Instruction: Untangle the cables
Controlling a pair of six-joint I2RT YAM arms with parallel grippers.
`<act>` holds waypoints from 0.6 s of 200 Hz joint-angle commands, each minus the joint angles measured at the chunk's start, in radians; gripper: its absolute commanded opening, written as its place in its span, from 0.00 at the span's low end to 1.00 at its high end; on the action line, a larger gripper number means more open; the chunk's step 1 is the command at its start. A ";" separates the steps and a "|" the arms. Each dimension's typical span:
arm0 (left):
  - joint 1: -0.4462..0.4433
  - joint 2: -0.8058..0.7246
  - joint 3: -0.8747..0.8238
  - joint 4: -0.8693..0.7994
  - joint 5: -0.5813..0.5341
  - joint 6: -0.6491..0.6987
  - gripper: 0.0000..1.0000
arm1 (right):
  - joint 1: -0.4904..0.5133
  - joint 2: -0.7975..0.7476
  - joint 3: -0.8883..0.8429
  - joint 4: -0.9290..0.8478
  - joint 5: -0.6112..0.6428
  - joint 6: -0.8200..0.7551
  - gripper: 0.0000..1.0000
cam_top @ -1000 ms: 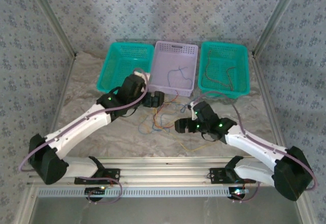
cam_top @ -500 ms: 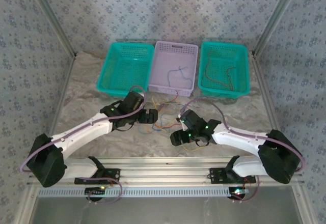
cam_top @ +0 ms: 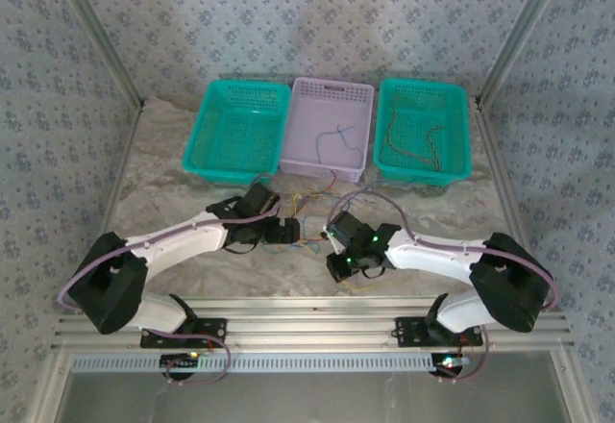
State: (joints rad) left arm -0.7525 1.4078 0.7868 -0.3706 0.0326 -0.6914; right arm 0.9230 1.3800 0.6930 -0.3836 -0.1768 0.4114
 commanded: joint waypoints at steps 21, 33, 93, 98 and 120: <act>0.002 0.088 0.023 0.037 0.045 -0.026 0.98 | -0.038 -0.147 0.097 -0.142 -0.035 -0.048 0.00; 0.000 0.111 0.026 0.045 0.054 -0.026 0.96 | -0.052 -0.185 0.121 -0.169 -0.048 -0.059 0.00; -0.002 0.188 0.045 0.071 0.084 -0.020 0.77 | -0.140 -0.334 0.194 -0.213 -0.133 -0.073 0.00; -0.001 0.193 0.044 0.074 0.087 -0.019 0.74 | -0.149 -0.341 0.198 -0.213 -0.139 -0.072 0.00; -0.002 0.214 0.045 0.082 0.098 -0.014 0.60 | -0.195 -0.374 0.208 -0.211 -0.193 -0.058 0.00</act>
State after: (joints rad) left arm -0.7429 1.5646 0.8135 -0.3740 0.0391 -0.7094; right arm 0.7647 1.0431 0.8639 -0.5606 -0.2935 0.3569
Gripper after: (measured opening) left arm 0.661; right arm 0.051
